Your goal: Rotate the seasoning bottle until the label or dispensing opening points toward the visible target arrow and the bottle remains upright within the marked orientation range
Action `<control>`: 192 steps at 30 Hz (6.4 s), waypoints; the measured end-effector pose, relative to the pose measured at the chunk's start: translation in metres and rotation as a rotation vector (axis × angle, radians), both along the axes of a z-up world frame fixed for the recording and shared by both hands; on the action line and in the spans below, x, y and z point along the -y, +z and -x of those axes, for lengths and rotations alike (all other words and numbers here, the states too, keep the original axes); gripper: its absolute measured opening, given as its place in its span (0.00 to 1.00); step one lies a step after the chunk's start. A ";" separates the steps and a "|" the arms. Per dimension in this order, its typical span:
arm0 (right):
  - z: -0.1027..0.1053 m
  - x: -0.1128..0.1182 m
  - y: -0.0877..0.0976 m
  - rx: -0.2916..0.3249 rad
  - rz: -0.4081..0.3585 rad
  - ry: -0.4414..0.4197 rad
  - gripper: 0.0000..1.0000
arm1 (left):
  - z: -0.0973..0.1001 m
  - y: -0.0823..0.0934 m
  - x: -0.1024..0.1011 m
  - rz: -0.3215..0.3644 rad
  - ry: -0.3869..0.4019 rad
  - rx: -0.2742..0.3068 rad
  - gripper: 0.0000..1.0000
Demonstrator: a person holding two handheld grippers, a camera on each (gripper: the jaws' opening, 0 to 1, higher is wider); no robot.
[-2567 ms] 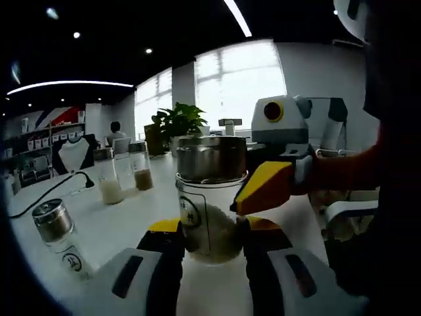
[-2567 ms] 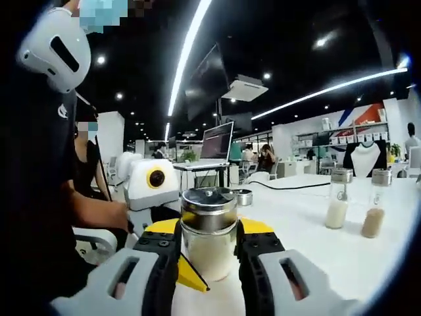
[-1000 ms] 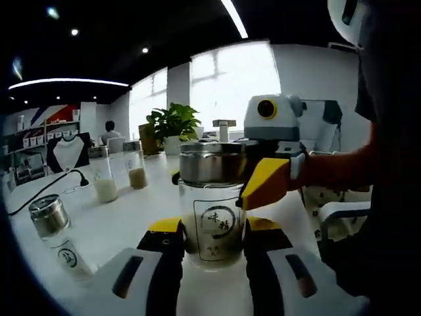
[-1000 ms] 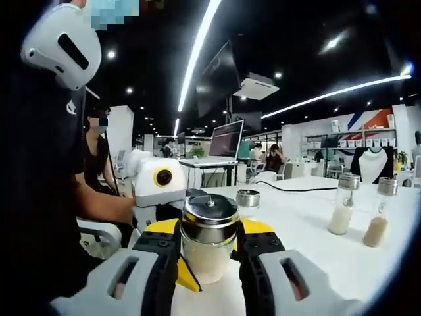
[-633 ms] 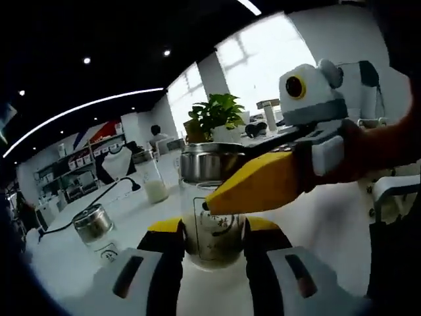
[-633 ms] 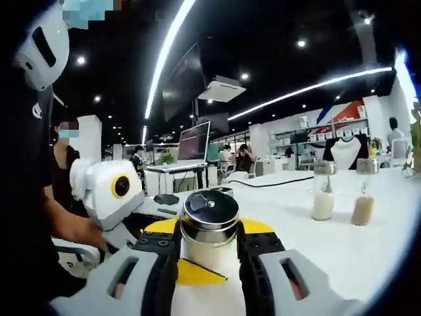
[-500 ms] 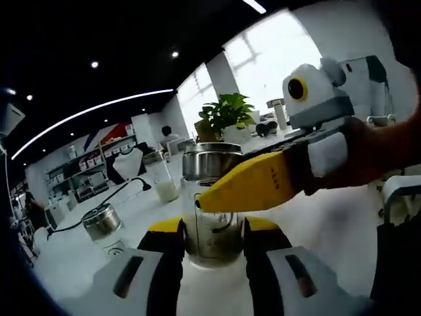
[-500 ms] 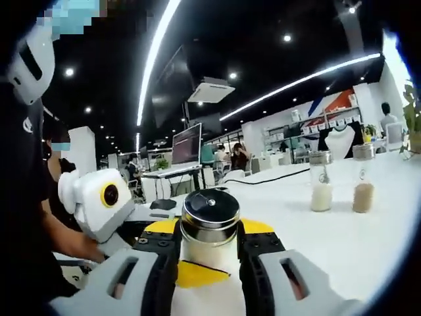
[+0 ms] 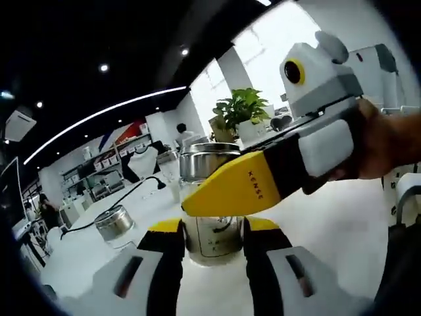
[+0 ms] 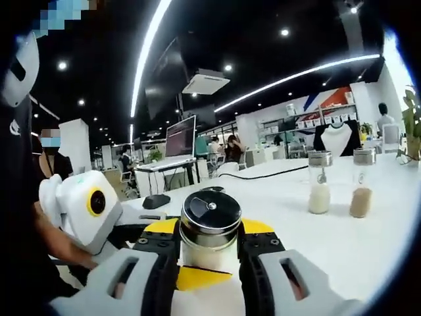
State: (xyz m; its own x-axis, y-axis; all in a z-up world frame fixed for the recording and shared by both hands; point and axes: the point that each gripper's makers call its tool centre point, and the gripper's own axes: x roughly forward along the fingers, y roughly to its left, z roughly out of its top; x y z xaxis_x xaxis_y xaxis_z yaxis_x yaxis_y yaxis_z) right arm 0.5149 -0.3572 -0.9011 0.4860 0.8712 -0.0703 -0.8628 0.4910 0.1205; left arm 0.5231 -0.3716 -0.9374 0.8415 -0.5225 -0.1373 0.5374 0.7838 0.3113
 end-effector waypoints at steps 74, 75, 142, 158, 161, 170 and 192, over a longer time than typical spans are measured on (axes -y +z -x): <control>-0.061 -0.012 -0.032 0.155 0.292 0.289 0.32 | 0.009 -0.003 -0.083 0.302 0.064 -0.162 1.00; -0.060 -0.012 -0.032 0.158 0.296 0.294 0.33 | 0.009 -0.003 -0.083 0.303 0.064 -0.162 1.00; -0.059 -0.005 -0.052 0.079 0.252 0.346 0.27 | 0.004 -0.004 -0.085 0.297 0.067 -0.175 1.00; -0.059 -0.004 -0.048 0.050 0.211 0.334 0.27 | 0.004 -0.002 -0.084 0.303 0.065 -0.172 1.00; -0.058 -0.002 -0.039 0.058 0.200 0.322 0.28 | 0.004 0.000 -0.085 0.312 0.066 -0.169 1.00; -0.055 0.003 -0.014 0.011 0.114 0.285 0.37 | 0.004 0.002 -0.082 0.319 0.060 -0.165 1.00; -0.127 0.045 0.008 0.061 0.072 -0.131 0.39 | 0.006 0.007 -0.082 0.305 0.044 -0.144 1.00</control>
State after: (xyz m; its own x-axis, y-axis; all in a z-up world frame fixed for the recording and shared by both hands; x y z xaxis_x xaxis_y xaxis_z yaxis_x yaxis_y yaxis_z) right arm 0.6422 -0.4021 -0.8934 0.6007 0.7935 -0.0973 -0.7952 0.6056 0.0299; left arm 0.5167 -0.2901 -0.9302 0.8476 -0.5213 -0.0992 0.5223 0.8526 -0.0176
